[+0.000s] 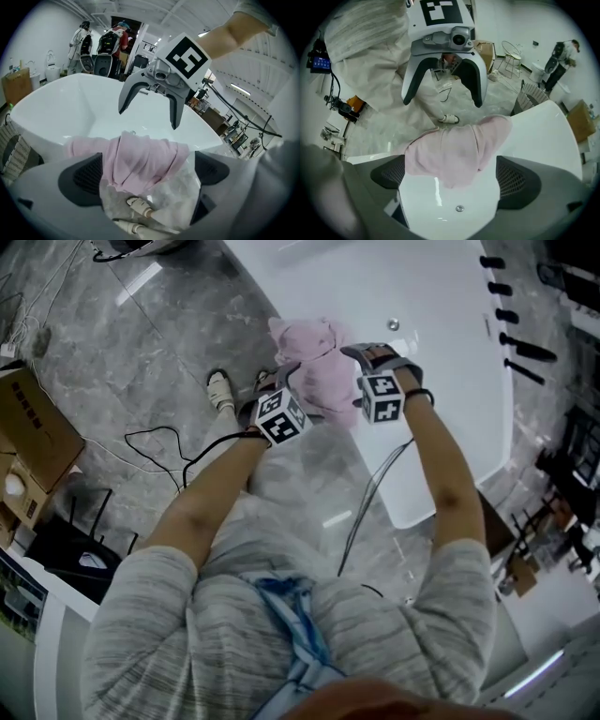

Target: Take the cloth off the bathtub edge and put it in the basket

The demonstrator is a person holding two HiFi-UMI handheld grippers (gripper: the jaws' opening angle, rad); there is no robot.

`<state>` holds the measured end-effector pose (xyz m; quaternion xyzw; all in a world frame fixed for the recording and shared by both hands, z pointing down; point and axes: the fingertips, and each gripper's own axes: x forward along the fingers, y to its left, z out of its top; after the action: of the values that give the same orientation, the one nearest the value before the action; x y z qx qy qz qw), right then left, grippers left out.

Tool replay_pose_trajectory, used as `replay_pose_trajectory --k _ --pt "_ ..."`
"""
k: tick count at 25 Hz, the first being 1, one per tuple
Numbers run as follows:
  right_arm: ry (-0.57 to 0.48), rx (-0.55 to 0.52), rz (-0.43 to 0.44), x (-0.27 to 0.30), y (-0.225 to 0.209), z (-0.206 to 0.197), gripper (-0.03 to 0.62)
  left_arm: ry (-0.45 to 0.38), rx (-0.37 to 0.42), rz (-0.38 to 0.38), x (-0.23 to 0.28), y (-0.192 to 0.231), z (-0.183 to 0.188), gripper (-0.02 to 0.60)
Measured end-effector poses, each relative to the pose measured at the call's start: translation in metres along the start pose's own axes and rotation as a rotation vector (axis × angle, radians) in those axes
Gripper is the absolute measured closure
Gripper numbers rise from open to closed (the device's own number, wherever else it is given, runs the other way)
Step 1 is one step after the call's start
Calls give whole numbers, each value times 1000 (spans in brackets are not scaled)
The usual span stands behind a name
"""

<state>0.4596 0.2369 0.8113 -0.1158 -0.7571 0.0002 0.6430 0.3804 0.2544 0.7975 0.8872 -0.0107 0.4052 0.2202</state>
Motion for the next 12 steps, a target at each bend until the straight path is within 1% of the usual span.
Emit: replay_pose_trajectory --k 3,5,7,9,12 --pt "28 -37 14 27 -2 -11 20 86 -18 22 22 15 -26 -20" --pt "70 -78 26 44 -2 -22 20 147 -17 31 35 22 -41 -20" --pt "94 -99 24 58 -6 -28 20 192 -11 37 47 26 -52 -20" --pt "84 -88 28 68 -10 -28 20 211 -16 39 57 28 -58 -20" --pt "64 -92 57 78 -14 -23 20 209 -34 32 73 31 -59 -20"
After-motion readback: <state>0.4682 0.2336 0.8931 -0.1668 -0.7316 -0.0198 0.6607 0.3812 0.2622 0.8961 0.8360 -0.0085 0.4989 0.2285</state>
